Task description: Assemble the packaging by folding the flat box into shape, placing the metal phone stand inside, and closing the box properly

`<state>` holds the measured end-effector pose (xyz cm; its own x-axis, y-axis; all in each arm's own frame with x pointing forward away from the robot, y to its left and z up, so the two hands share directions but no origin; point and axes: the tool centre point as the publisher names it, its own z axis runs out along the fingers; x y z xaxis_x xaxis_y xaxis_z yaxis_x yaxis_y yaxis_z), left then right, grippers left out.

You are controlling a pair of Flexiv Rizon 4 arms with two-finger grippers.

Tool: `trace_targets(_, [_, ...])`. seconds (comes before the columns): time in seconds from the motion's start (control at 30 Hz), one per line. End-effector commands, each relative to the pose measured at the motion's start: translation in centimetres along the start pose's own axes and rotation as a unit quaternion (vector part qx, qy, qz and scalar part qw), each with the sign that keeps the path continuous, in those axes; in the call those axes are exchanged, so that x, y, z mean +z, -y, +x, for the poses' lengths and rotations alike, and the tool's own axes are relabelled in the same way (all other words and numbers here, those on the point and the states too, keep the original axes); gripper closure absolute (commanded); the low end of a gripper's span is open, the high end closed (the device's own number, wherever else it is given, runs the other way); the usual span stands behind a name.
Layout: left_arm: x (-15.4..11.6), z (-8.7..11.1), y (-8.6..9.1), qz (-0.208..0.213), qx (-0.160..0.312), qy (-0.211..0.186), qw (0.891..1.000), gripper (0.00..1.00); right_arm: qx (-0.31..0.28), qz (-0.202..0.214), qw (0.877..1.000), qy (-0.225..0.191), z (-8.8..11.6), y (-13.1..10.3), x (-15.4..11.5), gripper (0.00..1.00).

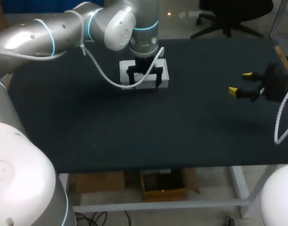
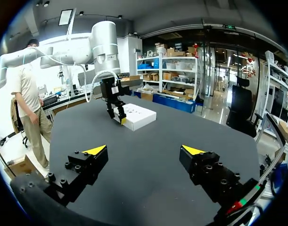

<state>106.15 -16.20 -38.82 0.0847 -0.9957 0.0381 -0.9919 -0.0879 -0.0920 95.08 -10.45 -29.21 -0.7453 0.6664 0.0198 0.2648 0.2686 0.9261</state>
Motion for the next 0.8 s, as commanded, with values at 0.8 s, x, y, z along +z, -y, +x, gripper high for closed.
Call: trace_targets(0.8, [-0.4,-1.0,9.1,-0.043,0.005,0.002,0.999,0.0,0.0,-0.003,1.0,-0.002,0.0,0.1,-0.1,0.0])
